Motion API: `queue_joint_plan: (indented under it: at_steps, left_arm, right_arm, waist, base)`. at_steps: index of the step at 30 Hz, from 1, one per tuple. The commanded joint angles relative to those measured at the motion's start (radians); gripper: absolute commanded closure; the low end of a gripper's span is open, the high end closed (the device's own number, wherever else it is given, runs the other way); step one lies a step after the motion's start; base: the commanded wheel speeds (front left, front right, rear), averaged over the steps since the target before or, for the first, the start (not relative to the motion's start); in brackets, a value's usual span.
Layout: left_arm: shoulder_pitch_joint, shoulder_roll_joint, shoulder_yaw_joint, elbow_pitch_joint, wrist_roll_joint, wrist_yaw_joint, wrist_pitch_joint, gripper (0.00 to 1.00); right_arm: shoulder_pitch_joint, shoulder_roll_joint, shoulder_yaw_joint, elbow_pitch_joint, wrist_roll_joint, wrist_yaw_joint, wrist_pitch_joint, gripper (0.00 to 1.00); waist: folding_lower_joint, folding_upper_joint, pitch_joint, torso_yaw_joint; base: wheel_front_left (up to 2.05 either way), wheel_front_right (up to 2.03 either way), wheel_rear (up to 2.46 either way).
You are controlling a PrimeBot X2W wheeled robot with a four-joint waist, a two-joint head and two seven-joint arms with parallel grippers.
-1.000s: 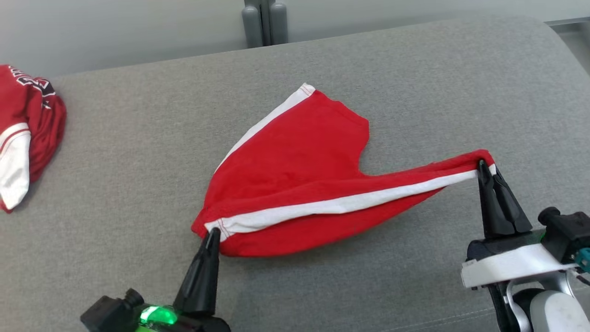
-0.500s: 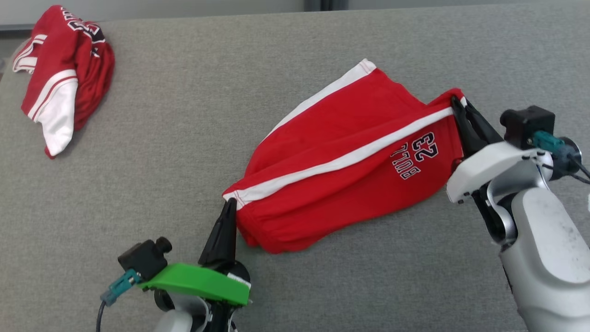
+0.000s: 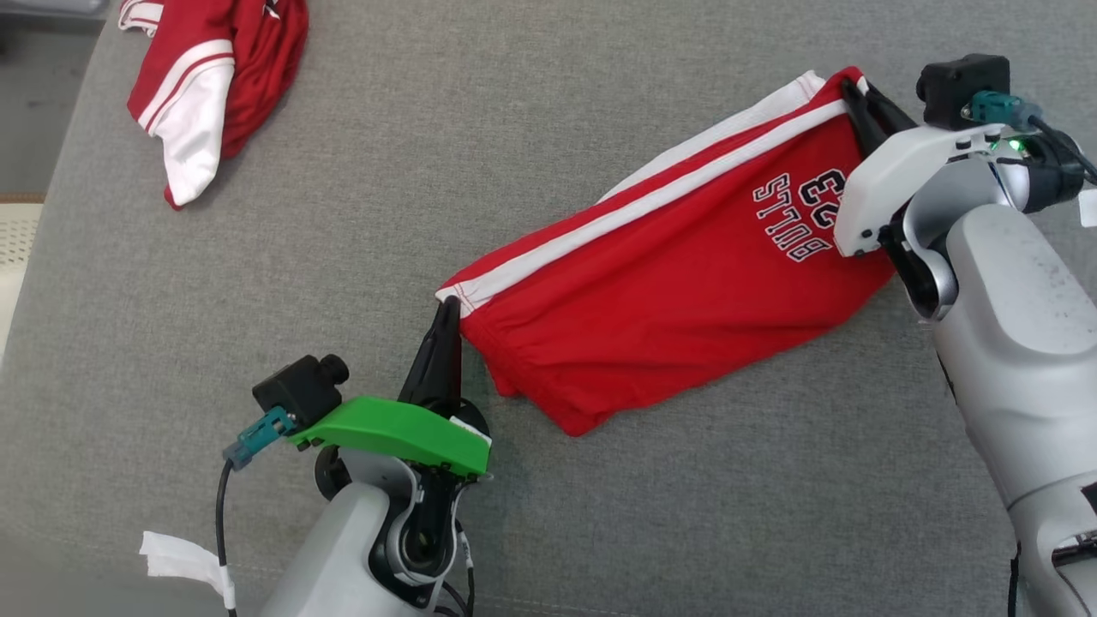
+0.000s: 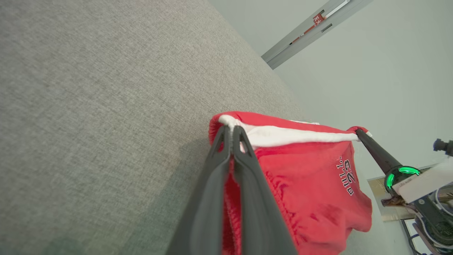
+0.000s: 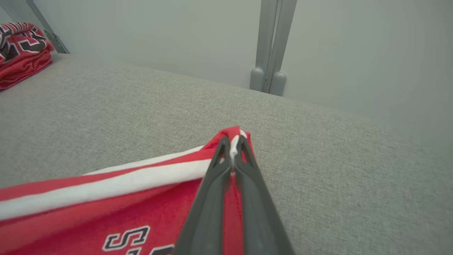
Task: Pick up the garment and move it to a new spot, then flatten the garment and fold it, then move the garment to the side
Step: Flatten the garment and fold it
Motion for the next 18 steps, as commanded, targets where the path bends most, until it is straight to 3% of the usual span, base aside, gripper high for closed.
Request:
queue_joint_plan:
  at_steps: [1,6,7,8,9,10,14,18]
  left_arm:
    - [-0.024,0.0,-0.009,0.007,-0.009,0.008,-0.011,1.0]
    - [-0.051,0.0,-0.058,0.015,-0.061,0.018,-0.031,1.0]
    - [-0.055,0.0,-0.063,0.013,-0.064,0.021,-0.034,1.0]
    - [-0.062,0.0,-0.069,0.011,-0.067,0.025,-0.033,0.6]
    - [-0.066,0.0,-0.074,0.009,-0.067,0.027,-0.035,0.15]
    - [-0.069,0.0,-0.082,0.005,-0.06,0.029,-0.037,0.0]
    - [-0.07,0.006,-0.088,-0.01,0.006,0.041,-0.042,0.0]
    - [-0.027,0.035,-0.015,-0.062,0.125,0.057,-0.04,0.0]
  right_arm:
    - [-0.028,0.001,-0.003,0.031,0.011,-0.001,-0.01,1.0]
    - [-0.108,0.002,0.019,0.149,0.015,-0.001,-0.042,1.0]
    - [-0.12,0.001,0.02,0.168,0.017,-0.001,-0.047,0.87]
    - [-0.134,-0.002,0.019,0.191,0.014,-0.001,-0.054,0.59]
    - [-0.144,-0.003,0.019,0.207,0.011,-0.001,-0.062,0.0]
    - [-0.155,-0.001,0.018,0.227,0.011,-0.001,-0.072,0.0]
    - [-0.185,0.004,0.026,0.283,0.018,-0.001,-0.111,0.0]
    - [-0.198,-0.005,0.042,0.322,0.029,-0.001,-0.143,0.0]
  waist:
    - [0.0,0.0,0.023,0.024]
    - [0.0,0.0,0.034,0.033]
    - [0.0,0.0,0.036,0.034]
    - [0.0,0.0,0.038,0.035]
    - [0.0,0.0,0.038,0.036]
    - [0.0,0.0,0.039,0.036]
    - [0.0,0.0,0.035,0.036]
    - [0.0,0.0,0.018,0.031]
  base:
    - [0.0,0.0,0.0]
    - [0.0,0.0,0.0]
    - [0.0,0.0,0.0]
    - [0.0,0.0,0.0]
    - [0.0,0.0,0.0]
    - [0.0,0.0,0.0]
    - [0.0,0.0,0.0]
    - [0.0,0.0,0.0]
